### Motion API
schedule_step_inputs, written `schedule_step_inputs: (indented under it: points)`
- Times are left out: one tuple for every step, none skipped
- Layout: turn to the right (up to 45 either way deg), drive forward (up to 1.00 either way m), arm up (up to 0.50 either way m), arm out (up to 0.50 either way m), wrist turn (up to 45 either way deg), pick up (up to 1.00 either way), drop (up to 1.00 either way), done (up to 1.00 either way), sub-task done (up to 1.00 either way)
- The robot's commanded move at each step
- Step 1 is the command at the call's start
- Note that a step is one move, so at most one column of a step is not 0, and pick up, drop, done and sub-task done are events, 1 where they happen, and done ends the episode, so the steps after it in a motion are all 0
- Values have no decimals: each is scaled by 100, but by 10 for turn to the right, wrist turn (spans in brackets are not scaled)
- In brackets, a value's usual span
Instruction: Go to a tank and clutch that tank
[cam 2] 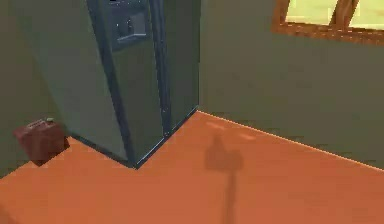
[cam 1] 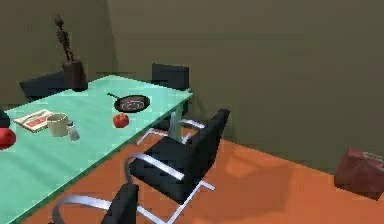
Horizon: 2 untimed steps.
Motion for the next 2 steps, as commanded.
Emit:
schedule_step_inputs:
  points:
    - [450,0,0,0,0,0,0,0,0]
    - [450,0,0,0,0,0,0,0,0]
